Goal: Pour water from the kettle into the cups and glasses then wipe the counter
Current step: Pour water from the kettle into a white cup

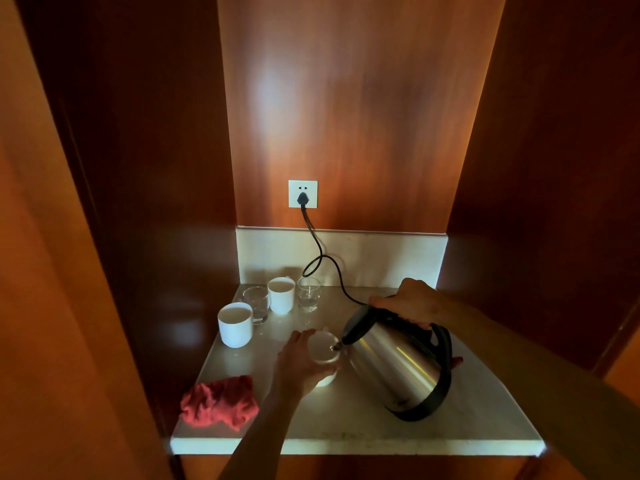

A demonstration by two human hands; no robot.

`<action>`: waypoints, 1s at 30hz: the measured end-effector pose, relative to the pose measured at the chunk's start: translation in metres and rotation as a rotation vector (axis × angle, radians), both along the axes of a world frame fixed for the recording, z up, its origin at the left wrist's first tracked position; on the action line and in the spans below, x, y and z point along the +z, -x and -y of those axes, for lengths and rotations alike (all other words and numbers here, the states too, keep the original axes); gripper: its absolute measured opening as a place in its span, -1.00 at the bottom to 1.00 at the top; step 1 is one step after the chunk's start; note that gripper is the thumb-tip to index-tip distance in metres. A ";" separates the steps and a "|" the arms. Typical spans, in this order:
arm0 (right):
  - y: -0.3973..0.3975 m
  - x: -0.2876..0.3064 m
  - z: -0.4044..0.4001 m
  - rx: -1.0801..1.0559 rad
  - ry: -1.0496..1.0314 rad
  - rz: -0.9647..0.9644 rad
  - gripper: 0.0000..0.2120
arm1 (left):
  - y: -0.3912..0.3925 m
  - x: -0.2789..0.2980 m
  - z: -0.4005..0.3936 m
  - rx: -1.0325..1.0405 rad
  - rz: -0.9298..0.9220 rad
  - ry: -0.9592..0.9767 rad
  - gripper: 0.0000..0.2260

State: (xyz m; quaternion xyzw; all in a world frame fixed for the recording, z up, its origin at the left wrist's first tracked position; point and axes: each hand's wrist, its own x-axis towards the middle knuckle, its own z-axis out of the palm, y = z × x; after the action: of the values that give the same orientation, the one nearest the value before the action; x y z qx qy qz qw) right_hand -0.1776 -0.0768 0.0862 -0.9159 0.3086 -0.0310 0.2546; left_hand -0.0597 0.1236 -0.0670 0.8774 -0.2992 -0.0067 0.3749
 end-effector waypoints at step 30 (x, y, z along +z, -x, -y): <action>-0.005 0.011 -0.009 0.075 0.115 -0.079 -0.46 | -0.004 -0.003 0.002 -0.009 0.023 0.000 -0.29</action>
State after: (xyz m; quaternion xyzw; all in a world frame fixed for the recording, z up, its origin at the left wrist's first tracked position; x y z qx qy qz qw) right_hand -0.1726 -0.0681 0.0972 -0.9405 0.2818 -0.0029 0.1899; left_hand -0.0552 0.1215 -0.0699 0.8761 -0.3075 0.0019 0.3713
